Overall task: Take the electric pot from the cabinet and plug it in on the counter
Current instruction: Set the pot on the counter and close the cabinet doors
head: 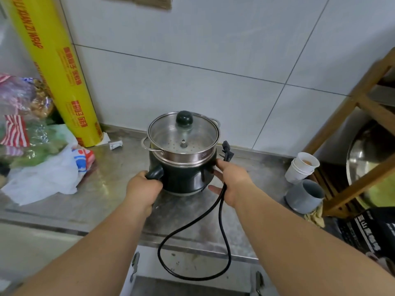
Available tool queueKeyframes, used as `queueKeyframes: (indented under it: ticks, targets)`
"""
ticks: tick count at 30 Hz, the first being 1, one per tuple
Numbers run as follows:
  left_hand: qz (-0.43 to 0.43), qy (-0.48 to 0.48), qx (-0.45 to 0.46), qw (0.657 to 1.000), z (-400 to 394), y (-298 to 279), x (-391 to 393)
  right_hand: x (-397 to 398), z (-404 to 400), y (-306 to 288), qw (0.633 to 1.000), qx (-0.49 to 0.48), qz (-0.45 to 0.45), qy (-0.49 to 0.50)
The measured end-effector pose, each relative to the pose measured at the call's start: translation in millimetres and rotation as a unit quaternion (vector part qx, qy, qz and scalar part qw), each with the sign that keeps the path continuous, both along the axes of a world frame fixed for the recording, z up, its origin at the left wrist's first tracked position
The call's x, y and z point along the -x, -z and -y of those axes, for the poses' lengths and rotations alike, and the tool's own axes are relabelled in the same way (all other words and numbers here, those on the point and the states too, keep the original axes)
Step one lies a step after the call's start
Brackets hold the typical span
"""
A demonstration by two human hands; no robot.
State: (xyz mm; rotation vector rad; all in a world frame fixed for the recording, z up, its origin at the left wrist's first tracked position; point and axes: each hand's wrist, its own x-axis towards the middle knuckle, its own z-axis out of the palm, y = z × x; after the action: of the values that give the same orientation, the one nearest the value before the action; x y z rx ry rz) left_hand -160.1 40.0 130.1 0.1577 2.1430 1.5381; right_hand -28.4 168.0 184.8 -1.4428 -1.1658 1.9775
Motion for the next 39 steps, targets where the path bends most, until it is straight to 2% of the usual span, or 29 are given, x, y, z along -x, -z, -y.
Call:
queueKeyframes:
  ticks: [10,15,17,20,24,29,31,35,39]
  targets:
    - [-0.038,0.043,0.043,0.997,1.1,-1.4,-10.7,-14.6,-13.7,7.8,0.999,0.004,0.025,-0.026]
    - [-0.111,-0.053,0.062,0.990,12.7,-8.9,-16.2,-52.3,-15.3,-14.9,0.998,0.008,0.043,-0.045]
    - [-0.147,-0.063,0.036,0.986,12.8,-22.1,-26.5,-65.3,-18.9,-38.9,0.999,0.000,0.021,-0.048]
    - [-0.174,-0.016,-0.030,0.984,3.8,-46.1,-44.9,-77.5,-24.4,-86.8,0.998,-0.043,-0.011,-0.052]
    - [-0.142,0.106,-0.103,0.979,-15.1,-69.9,-69.6,-86.3,-28.8,-151.0,0.986,-0.155,-0.060,-0.025]
    - [-0.108,0.192,-0.101,0.970,-20.8,-72.9,-81.5,-87.7,-45.0,-188.6,0.948,-0.269,-0.164,0.042]
    - [-0.100,0.186,-0.097,0.973,-18.0,-69.4,-80.7,-85.0,-55.3,-173.4,0.936,-0.308,-0.143,0.089]
    - [-0.113,0.187,-0.064,0.974,-8.2,-58.9,-81.4,-81.0,-71.0,-98.4,0.922,-0.347,-0.053,0.162]
    - [-0.134,0.202,-0.009,0.970,5.7,-48.6,-84.9,-90.3,-84.3,-21.0,0.907,-0.384,0.097,0.142]
